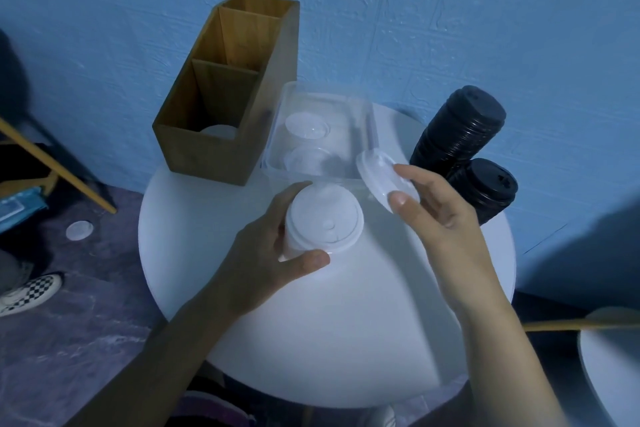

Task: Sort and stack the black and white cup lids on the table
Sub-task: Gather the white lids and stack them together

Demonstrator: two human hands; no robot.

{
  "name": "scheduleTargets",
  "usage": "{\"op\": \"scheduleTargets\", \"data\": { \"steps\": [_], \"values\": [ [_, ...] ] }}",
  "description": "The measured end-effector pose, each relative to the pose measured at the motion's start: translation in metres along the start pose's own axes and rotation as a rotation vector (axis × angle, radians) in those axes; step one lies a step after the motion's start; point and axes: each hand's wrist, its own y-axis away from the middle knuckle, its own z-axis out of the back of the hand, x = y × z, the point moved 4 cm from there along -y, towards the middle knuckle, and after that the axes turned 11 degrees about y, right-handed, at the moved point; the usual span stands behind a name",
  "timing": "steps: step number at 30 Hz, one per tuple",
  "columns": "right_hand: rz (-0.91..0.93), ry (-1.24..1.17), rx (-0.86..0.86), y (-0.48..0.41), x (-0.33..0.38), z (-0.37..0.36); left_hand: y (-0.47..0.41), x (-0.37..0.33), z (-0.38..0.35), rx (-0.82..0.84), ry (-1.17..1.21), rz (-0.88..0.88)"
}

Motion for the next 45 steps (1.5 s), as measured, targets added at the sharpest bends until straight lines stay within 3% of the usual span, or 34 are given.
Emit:
{"op": "scheduleTargets", "data": {
  "steps": [3, 6, 14, 33, 42, 45],
  "values": [
    [0.055, 0.026, 0.128, 0.005, 0.007, -0.013, -0.001, 0.0, 0.0, -0.016, -0.011, -0.023],
    [0.137, 0.217, 0.249, 0.007, 0.008, -0.029, -0.001, -0.005, 0.001, -0.028, -0.003, -0.059],
    [0.154, 0.388, 0.336, 0.001, 0.013, -0.039, 0.001, -0.006, 0.001, -0.017, 0.052, -0.034],
    [0.076, 0.215, 0.447, -0.002, 0.004, -0.037, 0.004, -0.02, 0.001, -0.123, -0.046, -0.147],
    [0.077, 0.19, 0.484, -0.014, 0.004, -0.034, 0.001, -0.011, 0.004, -0.091, 0.023, -0.098],
    [0.081, 0.223, 0.416, -0.033, 0.011, -0.027, 0.001, -0.007, 0.006, -0.093, 0.04, -0.052]
  ]
}}
